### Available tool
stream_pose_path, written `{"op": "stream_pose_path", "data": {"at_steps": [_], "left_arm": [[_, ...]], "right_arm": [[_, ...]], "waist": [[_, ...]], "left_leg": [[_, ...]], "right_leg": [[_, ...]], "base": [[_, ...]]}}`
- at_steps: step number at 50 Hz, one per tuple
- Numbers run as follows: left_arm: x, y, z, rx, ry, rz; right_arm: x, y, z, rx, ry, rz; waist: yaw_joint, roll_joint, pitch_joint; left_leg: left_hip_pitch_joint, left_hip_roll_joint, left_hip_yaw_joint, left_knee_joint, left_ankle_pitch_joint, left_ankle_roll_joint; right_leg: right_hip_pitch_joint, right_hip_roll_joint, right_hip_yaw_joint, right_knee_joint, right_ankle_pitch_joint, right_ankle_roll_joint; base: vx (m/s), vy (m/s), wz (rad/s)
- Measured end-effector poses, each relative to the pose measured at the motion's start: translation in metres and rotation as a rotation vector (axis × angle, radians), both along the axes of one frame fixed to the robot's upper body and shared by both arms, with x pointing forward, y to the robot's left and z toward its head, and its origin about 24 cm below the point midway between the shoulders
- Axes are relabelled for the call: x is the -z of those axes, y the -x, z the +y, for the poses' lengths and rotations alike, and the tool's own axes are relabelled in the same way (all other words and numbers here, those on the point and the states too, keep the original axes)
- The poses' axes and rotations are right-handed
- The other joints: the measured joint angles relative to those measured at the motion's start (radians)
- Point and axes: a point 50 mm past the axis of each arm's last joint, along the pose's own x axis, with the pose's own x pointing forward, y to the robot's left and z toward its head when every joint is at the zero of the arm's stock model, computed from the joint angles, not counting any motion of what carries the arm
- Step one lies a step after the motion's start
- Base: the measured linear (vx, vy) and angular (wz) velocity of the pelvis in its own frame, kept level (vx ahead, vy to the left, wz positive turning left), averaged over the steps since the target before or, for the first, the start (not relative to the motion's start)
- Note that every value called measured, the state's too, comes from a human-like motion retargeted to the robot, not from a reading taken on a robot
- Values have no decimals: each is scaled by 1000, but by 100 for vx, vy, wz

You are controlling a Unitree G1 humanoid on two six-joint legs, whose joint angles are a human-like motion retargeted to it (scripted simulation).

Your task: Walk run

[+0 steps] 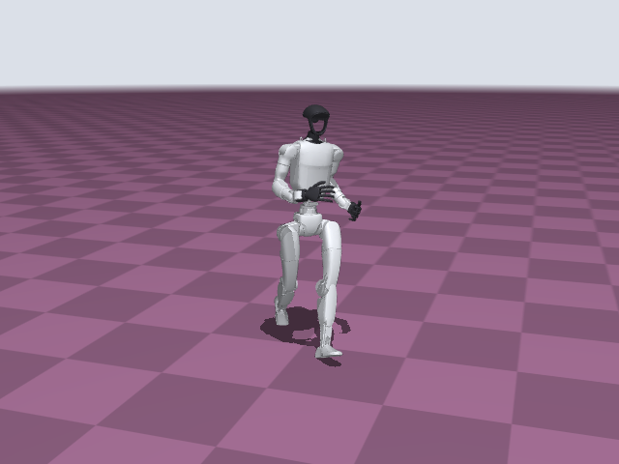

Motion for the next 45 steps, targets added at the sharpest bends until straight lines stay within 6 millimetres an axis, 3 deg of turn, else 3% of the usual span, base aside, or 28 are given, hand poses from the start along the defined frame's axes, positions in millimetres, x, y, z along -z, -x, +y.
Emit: {"op": "stream_pose_path", "data": {"at_steps": [1, 2, 3, 4, 5, 7, 9, 12, 16, 18, 20, 22, 23, 25, 27, 28, 30, 32, 34, 37, 40, 42, 45], "left_arm": [[-7, -4, 4, -3, -20, -27], [-12, -6, 6, -3, -33, -49], [-14, -5, 3, -1, -32, -61], [-12, -4, 6, -13, -13, -53], [-7, -3, 10, -33, 17, -36], [-4, -11, 2, -93, 64, -51], [-8, -21, -14, -93, 78, -91], [-13, -30, -29, -79, 101, -116], [-21, -45, -46, 32, 146, -141], [-26, -50, -51, 95, 147, -158], [-31, -55, -55, 162, 136, -177], [-36, -59, -57, 234, 112, -198], [-38, -60, -57, 271, 94, -208], [-37, -59, -53, 337, 51, -210], [-24, -49, -48, 376, 23, -168], [-17, -47, -53, 398, 22, -149], [-1, -40, -64, 350, 36, -83], [4, -38, -72, 329, 56, -57], [9, -33, -80, 342, 73, -34], [13, -28, -82, 383, 51, -17], [10, -28, -77, 421, 5, -26], [6, -28, -75, 453, -17, -43], [1, -29, -73, 519, -43, -69]], "right_arm": [[-5, -4, 4, -18, 21, -26], [-6, -7, 6, -30, 49, -38], [2, -6, 6, -34, 91, -22], [20, -2, 4, -24, 127, 36], [42, 6, 2, -12, 160, 116], [79, 19, 23, -76, 138, 295], [99, 36, 24, -113, 43, 446], [107, 59, 11, -58, -58, 505], [109, 92, -13, 151, -73, 495], [111, 110, -19, 240, -83, 519], [112, 123, -22, 326, -112, 537], [111, 129, -24, 402, -148, 531], [110, 128, -24, 432, -161, 519], [109, 125, -22, 464, -173, 502], [114, 116, -16, 459, -181, 514], [115, 103, -19, 464, -199, 506], [123, 81, -18, 396, -255, 560], [124, 63, -10, 306, -316, 592], [118, 46, -7, 250, -315, 571], [101, 26, -13, 154, -113, 486], [88, 13, -5, -30, 162, 421], [79, 7, 5, -114, 259, 379], [64, 0, 19, -175, 287, 285]], "waist": [[-43, 10, -14], [-74, 12, -25], [-84, 1, -31], [-97, 2, -46], [-111, 8, -66], [-112, 23, -134], [-154, 54, -148], [-239, 82, -131], [-336, 73, -101], [-378, 73, -85], [-402, 67, -77], [-417, 33, -80], [-419, 6, -87], [-425, -20, -116], [-403, 13, -132], [-428, 33, -124], [-456, 41, -147], [-450, 37, -159], [-397, 22, -159], [-317, -1, -140], [-274, 13, -110], [-262, 44, -83], [-250, 74, -64]], "left_leg": [[-5, -28, -20, 95, 77, 143], [-8, -72, -88, 191, 102, 237], [-6, -148, -254, 290, 24, 235], [0, -110, -198, 382, -42, 236], [9, -15, -32, 473, -102, 238], [51, -2, 34, 458, -166, 238], [137, -20, -9, 380, -140, 232], [253, -47, -108, 258, -18, 188], [409, -81, -237, 160, 118, 141], [483, -72, -294, 146, 151, 133], [553, -52, -317, 142, 160, 128], [614, -67, -339, 187, 152, 125], [633, -86, -342, 226, 158, 122], [636, -84, -292, 334, 230, 97], [574, -64, -214, 531, 365, 32], [515, -36, -234, 670, 396, -20], [399, 9, -124, 856, 446, -8], [300, 11, -38, 911, 372, 54], [209, -8, 12, 869, 320, 58], [104, -23, 54, 698, 227, 41], [69, 3, 124, 443, 148, 38], [69, 11, 161, 271, 121, 32], [90, 32, 375, 82, 70, 23]], "right_leg": [[-11, 51, -3, 16, 0, -14], [-28, 89, -10, 56, -21, -37], [-55, 100, -25, 142, -84, -78], [-102, 65, -35, 255, -160, -120], [-159, 7, -43, 381, -243, -161], [-332, -56, 18, 468, -385, -264], [-434, -100, -1, 408, -480, -289], [-533, -154, -28, 166, -516, -250], [-590, -183, 81, -251, -547, -189], [-605, -201, 147, -403, -603, -184], [-607, -205, 263, -491, -648, -129], [-614, -252, 210, -474, -602, -66], [-614, -275, 204, -431, -497, -53], [-619, -304, 69, -336, -329, -174], [-628, -212, 184, -185, -471, -240], [-633, -257, 124, -125, -515, -220], [-592, -274, 81, -103, -576, -238], [-559, -279, 80, -134, -585, -256], [-512, -280, 78, -202, -562, -260], [-428, -269, 25, -326, -495, -258], [-344, -219, -62, -410, -464, -267], [-284, -159, -107, -446, -489, -286], [-196, -89, -193, -474, -564, -316]], "base": [[174, -63, 98], [222, -43, 117], [236, -25, 58], [225, -13, 4], [160, -15, -96], [128, -12, -122], [140, -17, 82], [92, -30, 164], [98, -44, 176], [127, -67, 155], [104, -64, 131], [97, -64, 106], [121, -82, 77], [116, -77, 32], [113, -63, 47], [105, -47, 154], [83, -31, 105], [52, -13, 4], [67, -15, -8], [54, -21, 24], [46, -22, 42], [45, -18, 79], [67, -18, 108]]}}
